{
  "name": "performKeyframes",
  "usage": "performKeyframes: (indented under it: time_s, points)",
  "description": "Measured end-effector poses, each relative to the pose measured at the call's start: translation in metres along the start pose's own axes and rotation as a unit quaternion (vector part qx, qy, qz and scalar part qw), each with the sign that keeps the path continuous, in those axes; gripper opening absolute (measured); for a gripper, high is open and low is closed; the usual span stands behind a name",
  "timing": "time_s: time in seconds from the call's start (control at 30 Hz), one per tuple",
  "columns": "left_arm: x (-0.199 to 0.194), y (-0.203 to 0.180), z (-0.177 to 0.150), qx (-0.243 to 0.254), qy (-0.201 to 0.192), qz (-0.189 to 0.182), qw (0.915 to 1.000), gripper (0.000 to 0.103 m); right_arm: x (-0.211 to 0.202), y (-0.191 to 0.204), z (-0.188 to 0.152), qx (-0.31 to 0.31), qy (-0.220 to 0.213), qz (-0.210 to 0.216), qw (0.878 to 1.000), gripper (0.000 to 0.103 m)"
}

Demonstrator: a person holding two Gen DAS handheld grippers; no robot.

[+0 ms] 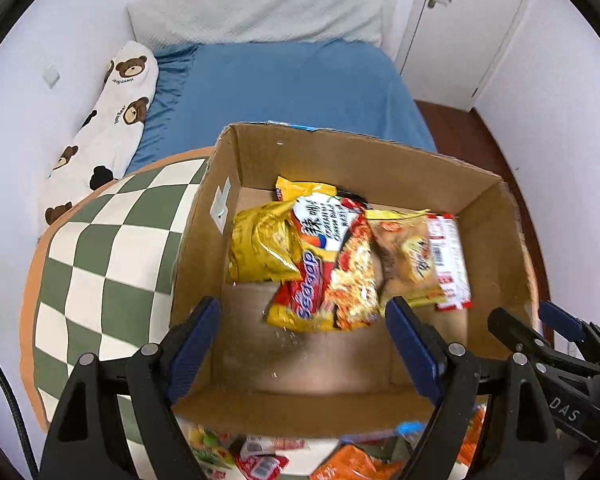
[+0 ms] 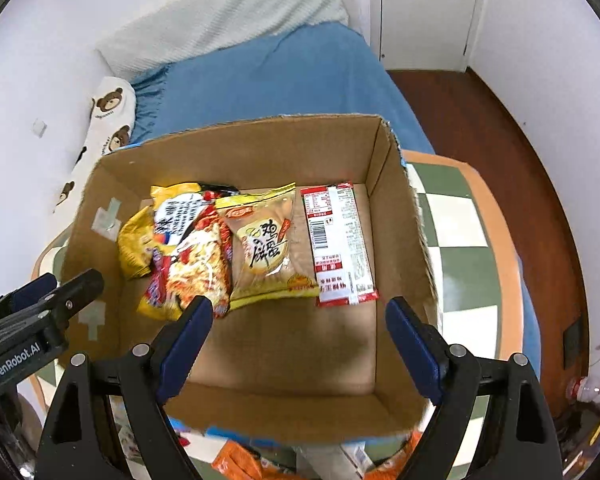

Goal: Organize snacks
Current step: 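Carry both packets into the box and release them beside the others, then grasp the orange Caizhen packet with the left tool while the right tool grasps the white packet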

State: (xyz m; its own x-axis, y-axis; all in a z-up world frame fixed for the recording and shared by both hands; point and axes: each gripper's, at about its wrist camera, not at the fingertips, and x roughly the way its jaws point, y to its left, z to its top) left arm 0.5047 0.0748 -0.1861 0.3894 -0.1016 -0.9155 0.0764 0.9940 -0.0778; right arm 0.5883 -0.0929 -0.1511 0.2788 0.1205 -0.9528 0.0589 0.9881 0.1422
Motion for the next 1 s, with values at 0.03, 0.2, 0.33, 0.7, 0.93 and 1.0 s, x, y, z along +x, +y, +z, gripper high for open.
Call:
performKeyframes:
  time_s: [0.03, 0.2, 0.33, 0.7, 0.93, 1.0]
  points:
    - [-0.007, 0.001, -0.005, 0.001, -0.006, -0.001, 1.0000, 0.084, -0.008, 0.001, -0.006, -0.001, -0.007, 0.001, 1.000, 0.090]
    - [-0.041, -0.002, -0.021, 0.012, -0.042, 0.006, 0.9990, 0.084, -0.040, 0.004, -0.025, -0.002, -0.033, 0.007, 0.999, 0.090]
    - [-0.067, -0.004, -0.033, 0.018, -0.065, 0.010, 0.9977, 0.084, -0.065, 0.006, -0.039, -0.004, -0.054, 0.010, 0.998, 0.090]
    - [-0.105, -0.009, -0.079, 0.019, -0.074, -0.004, 0.9971, 0.084, -0.119, 0.009, -0.082, -0.002, -0.085, 0.030, 0.996, 0.090]
    - [-0.050, -0.006, -0.134, -0.033, 0.045, -0.019, 0.9982, 0.084, -0.094, -0.013, -0.128, 0.012, -0.029, 0.030, 0.999, 0.090]
    - [-0.017, -0.005, -0.154, -0.066, 0.116, -0.051, 0.9898, 0.084, -0.074, -0.027, -0.145, 0.020, 0.001, 0.021, 1.000, 0.090]
